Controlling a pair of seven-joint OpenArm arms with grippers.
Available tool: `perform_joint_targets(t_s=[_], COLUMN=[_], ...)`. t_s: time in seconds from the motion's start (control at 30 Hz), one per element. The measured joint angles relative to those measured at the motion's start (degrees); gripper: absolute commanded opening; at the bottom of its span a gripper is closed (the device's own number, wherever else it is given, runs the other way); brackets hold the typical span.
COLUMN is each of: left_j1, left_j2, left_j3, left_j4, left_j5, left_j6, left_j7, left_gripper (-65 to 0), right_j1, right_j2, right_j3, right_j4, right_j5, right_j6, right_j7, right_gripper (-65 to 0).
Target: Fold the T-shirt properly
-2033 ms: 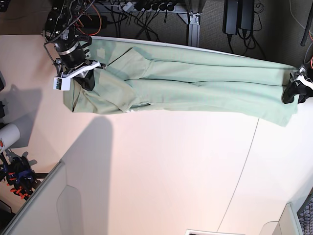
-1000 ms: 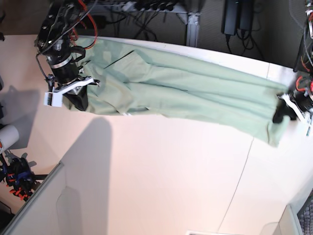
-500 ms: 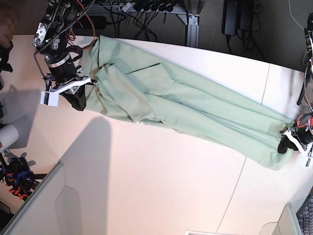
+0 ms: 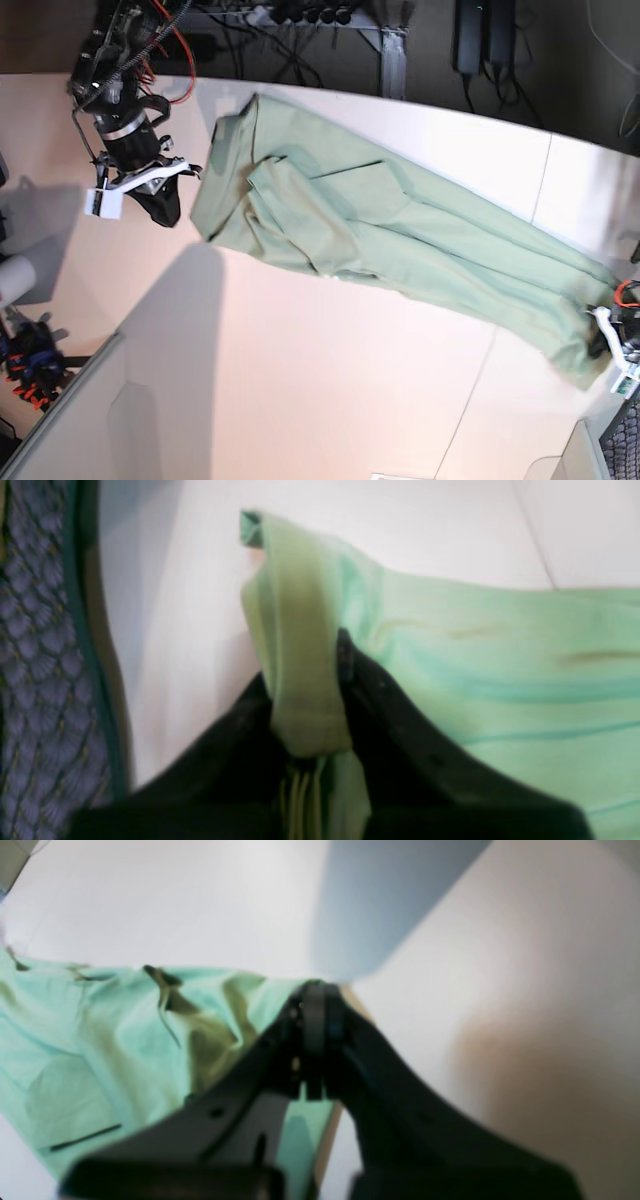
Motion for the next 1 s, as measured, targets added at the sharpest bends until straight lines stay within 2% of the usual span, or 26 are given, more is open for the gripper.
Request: perform_joint_targets(t_s=[0.17,0.27,0.5,0.6,0.8,0.87,0.9,0.93,1.0], left_j1=[8.76,11.74,14.88,16.28,16.85,17.0,17.2,17.38,17.84], left_j2=[5.77,8.55,15.52,16.9,17.44,17.42,17.42,17.42,17.42], left_j3=[0.57,1.53,3.72,3.82,3.76,3.76,3.76,3.76,3.78], left_j4=[18.21,19.47,19.41,19.43,19.43,19.43,19.43,19.43,19.43], left_j5=[-0.98,-0.39,-0.07,0.02,-0.57,-2.23,-3.15,-4.35,-6.64], left_j6=[0.09,1.31,1.62,1.6,1.57,0.44,-0.2,-0.81,-1.53], left_j7=[4.72,4.74,5.09,5.16,5.97,6.49,6.47,6.47,6.49], left_gripper=[-65.0,-65.0,-65.0,-65.0,-65.0,-65.0,-64.0,-58.5,-47.1], right_j1=[0.04,0.02,0.02,0.02,0.02,-0.02,-0.02,0.0,0.0], right_j2=[0.0,0.04,-0.07,0.04,0.02,0.02,0.02,0.02,0.0], right_j3=[0.0,0.02,0.02,0.02,1.38,3.02,3.8,4.59,5.92], right_j4=[0.0,0.0,0.0,0.0,0.0,0.0,0.0,0.0,0.0], right_j5=[0.55,0.39,0.07,0.02,0.11,1.05,1.95,2.64,3.1], right_j6=[0.0,0.0,0.0,0.0,0.0,0.0,-0.02,0.0,0.0], right_j7=[0.02,0.02,0.02,0.0,-1.4,-2.51,-2.75,-3.37,-3.54], right_gripper=[-65.0,-65.0,-65.0,-65.0,-65.0,-65.0,-65.0,-65.0,-52.3])
